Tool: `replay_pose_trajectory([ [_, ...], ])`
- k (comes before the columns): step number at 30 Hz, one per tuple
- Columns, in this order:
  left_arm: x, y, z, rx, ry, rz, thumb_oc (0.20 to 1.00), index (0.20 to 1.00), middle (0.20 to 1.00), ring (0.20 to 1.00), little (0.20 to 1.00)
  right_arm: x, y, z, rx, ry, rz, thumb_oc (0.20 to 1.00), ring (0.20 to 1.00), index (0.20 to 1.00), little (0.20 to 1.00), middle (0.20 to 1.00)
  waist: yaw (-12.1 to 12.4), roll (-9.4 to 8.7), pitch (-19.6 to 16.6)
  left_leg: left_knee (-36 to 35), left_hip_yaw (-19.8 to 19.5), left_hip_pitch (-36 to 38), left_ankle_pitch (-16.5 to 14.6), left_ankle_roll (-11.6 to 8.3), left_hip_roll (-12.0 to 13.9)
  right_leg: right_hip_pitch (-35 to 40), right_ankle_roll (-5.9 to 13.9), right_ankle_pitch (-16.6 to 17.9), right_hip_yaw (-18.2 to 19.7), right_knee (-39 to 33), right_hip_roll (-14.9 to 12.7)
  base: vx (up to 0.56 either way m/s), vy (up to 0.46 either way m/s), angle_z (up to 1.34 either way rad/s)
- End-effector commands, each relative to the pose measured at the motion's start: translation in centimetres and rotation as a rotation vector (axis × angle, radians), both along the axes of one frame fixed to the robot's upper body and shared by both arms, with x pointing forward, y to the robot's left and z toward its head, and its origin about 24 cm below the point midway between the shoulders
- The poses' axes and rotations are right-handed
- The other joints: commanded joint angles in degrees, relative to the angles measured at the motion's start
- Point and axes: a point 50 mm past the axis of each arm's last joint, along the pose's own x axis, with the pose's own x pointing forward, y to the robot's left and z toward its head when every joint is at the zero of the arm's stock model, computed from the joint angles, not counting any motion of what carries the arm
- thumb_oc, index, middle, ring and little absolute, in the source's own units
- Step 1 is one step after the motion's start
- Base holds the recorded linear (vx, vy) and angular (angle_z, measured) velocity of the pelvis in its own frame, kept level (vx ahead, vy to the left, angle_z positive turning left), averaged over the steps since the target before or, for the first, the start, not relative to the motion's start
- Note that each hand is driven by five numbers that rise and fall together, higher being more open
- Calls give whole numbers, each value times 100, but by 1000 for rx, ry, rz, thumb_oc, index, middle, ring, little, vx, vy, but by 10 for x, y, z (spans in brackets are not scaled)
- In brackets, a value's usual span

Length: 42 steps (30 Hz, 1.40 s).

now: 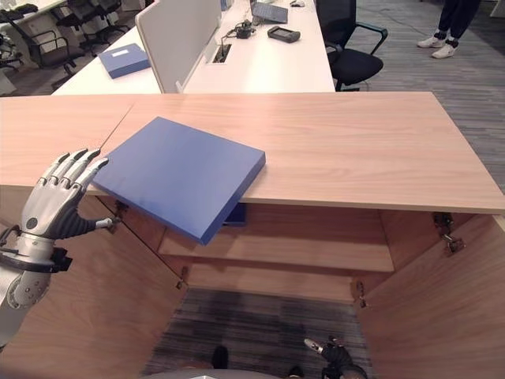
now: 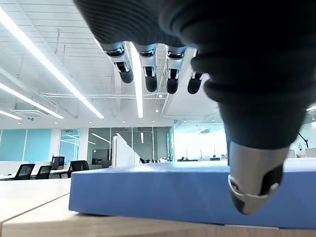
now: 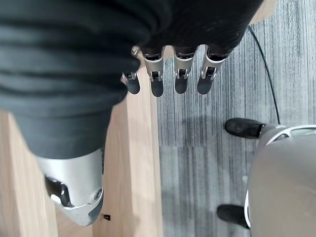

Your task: Put the empty folder in the office cabinet

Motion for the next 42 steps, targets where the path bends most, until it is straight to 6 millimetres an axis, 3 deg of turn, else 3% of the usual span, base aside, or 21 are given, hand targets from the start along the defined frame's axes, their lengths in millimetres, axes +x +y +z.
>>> replay_pose_trajectory([
  [1, 11, -7, 30, 88, -107, -56, 1000, 1000, 1000, 1000, 1000, 26, 2, 5, 15, -76, -19, 1000, 1000, 1000, 1000, 1000, -74, -19, 170, 69, 70, 283, -550, -420, 427, 79, 477, -254, 42, 91, -279, 0, 0, 0],
  [22, 32, -31, 23, 173, -62, -138, 1000, 1000, 1000, 1000, 1000, 21, 6, 2, 20, -48, -42, 1000, 1000, 1000, 1000, 1000, -243, -50, 132, 69, 189, 372, -595, -411, 449, 91, 496, -259, 165, 85, -276, 2, 1, -3],
  [42, 47, -42, -10, 188, 66, -151, 1000, 1000, 1000, 1000, 1000, 20, 2, 1, 9, -35, -85, 1000, 1000, 1000, 1000, 1000, -338, -76, 118, 69, 282, 412, -613, -397, 462, 90, 504, -242, 229, 76, -265, -1, 0, -1],
])
